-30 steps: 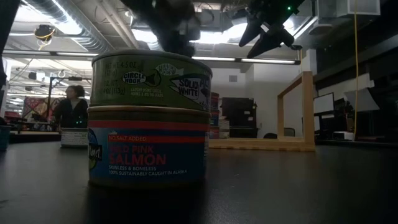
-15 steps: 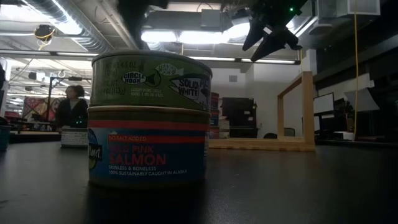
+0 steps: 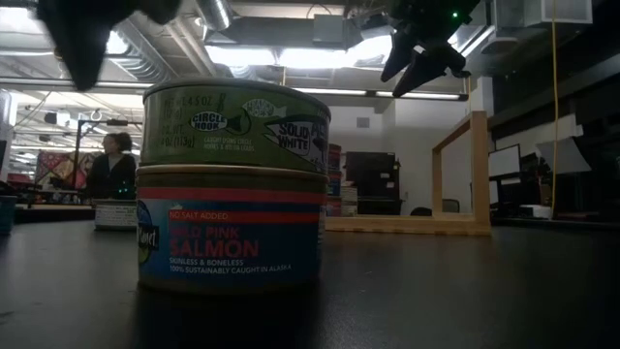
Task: Stack canned seafood by type on shelf
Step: Stack the light blue tuna can on top of the other light blue tuna can on the shelf
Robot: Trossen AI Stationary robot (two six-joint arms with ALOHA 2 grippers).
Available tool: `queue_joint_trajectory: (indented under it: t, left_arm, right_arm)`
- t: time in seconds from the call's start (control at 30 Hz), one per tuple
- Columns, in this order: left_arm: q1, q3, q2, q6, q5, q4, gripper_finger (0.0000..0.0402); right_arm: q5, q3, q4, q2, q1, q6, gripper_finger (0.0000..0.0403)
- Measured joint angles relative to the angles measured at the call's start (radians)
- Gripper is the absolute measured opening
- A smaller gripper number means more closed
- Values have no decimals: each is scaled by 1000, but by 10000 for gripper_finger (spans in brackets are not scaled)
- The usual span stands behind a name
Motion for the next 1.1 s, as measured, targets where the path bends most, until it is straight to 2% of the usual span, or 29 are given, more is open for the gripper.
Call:
queue_joint_trajectory:
  t: [0.17, 0.37, 0.8, 1.1]
  left_arm:
    - [-87, -99, 0, -211, 32, 107, 127]
    - [-138, -199, 0, -321, 82, 216, 127]
    - [-138, -340, 0, -374, 88, 233, 127]
    - [-136, -406, 0, -374, 87, 314, 127]
  right_arm:
    - [-28, 0, 0, 0, 0, 0, 326]
    - [-79, 0, 0, 0, 0, -1, 326]
    - [-89, 0, 1, 0, 0, -1, 326]
    - [-104, 0, 1, 0, 0, -1, 326]
